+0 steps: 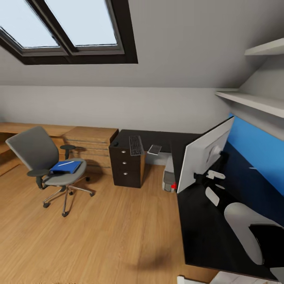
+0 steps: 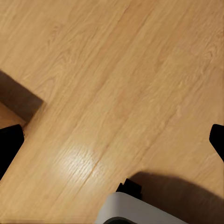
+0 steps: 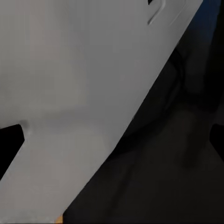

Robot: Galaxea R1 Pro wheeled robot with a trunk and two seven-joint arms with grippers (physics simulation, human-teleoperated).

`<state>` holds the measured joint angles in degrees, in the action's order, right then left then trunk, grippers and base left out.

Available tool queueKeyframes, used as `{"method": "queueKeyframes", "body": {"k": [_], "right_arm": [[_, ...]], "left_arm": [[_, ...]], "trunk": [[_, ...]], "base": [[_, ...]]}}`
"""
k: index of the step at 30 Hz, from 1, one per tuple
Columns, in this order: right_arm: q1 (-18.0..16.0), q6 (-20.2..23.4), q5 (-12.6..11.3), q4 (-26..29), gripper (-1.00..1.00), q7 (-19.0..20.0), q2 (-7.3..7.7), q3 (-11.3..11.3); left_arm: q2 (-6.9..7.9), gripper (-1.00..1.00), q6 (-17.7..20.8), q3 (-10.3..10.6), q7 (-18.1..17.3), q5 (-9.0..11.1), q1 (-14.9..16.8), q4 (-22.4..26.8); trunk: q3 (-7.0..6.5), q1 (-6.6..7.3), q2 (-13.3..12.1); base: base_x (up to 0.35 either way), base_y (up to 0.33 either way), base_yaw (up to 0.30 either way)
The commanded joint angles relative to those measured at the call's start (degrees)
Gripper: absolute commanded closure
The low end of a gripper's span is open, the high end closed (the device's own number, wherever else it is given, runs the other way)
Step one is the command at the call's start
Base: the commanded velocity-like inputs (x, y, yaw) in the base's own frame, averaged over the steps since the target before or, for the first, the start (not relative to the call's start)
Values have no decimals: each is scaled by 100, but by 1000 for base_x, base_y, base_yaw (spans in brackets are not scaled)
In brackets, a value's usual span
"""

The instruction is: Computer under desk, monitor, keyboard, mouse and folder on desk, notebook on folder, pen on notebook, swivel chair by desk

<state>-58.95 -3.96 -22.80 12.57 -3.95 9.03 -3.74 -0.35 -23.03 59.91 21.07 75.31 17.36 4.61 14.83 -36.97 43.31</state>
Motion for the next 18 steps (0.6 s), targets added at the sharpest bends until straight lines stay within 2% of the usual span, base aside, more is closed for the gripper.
{"method": "queueKeyframes", "body": {"k": [1, 5, 9, 14, 18], "right_arm": [[-3, -16, -47, 0, -100, -18, 3, -49], [-3, -10, -41, 0, -100, -16, 3, -48], [-3, -9, -41, 0, -100, -17, 7, -43], [-3, -11, -40, -4, -100, -18, 15, -40], [5, -12, -33, -40, -100, -12, 16, -40]], "left_arm": [[0, -100, -9, 48, 38, 28, 4, 5], [0, -100, -9, 48, 38, 28, 4, 5], [0, -100, -9, 41, 38, 28, 4, 5], [0, -100, -14, 47, 38, 21, 4, 5], [25, -100, -4, 31, 52, -3, 4, 11]], "trunk": [[8, -1, 6], [8, -1, 6], [8, -1, 6], [8, -1, 6], [8, -1, 6]], "base": [[0, 0, 275], [0, 0, 238], [0, 0, 74], [0, 0, 2], [0, 0, -180]]}}
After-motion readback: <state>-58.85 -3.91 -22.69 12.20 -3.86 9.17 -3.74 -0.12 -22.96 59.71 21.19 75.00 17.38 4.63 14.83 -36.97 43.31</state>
